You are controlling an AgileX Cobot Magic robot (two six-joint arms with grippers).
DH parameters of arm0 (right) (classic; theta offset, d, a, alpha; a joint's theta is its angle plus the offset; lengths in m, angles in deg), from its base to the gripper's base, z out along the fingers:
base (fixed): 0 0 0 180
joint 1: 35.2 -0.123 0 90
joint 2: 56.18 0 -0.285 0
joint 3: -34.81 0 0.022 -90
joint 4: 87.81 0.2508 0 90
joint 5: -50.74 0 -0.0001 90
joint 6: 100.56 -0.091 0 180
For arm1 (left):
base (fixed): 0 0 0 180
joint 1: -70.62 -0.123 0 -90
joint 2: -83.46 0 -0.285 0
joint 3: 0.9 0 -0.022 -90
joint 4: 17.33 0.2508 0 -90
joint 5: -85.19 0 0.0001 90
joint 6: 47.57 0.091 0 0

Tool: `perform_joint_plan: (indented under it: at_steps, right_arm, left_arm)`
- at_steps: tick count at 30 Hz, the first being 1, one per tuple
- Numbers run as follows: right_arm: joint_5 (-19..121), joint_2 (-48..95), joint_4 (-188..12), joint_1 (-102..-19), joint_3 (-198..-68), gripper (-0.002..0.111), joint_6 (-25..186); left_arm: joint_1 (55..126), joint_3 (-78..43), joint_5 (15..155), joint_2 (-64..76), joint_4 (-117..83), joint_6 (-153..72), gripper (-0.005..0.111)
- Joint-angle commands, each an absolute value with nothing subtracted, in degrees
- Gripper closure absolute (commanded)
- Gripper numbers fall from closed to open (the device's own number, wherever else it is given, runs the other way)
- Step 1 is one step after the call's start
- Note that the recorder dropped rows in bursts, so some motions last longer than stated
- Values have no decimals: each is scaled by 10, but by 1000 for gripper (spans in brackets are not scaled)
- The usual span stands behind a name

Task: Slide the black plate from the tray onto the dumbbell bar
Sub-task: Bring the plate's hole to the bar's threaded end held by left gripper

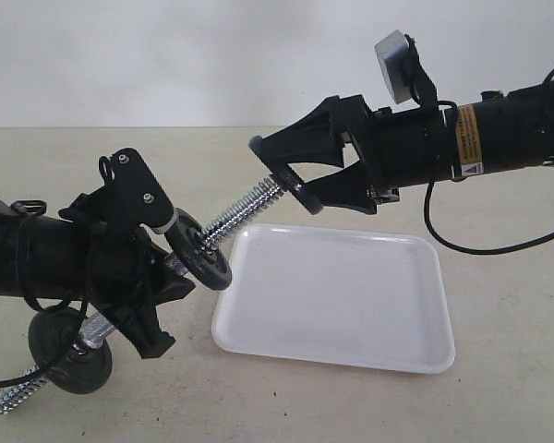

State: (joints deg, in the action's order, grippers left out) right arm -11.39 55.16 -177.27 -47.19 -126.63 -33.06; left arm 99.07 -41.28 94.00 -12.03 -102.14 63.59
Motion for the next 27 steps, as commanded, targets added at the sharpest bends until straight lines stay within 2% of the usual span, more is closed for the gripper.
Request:
perform_joint_plan:
  at_steps: [1, 11, 27]
  right_arm:
    - [-146, 540, -1753, -472, -1275, 108, -329]
    - [-133, 540, -1749, -472, -1275, 108, -331]
    - [-133, 540, -1754, -472, -1275, 108, -330]
  left_arm:
    - [993, -395, 953, -93, -1036, 635, 102]
    - [993, -382, 1014, -93, -1042, 648, 102]
    - [993, -374, 971, -93, -1060, 644, 102]
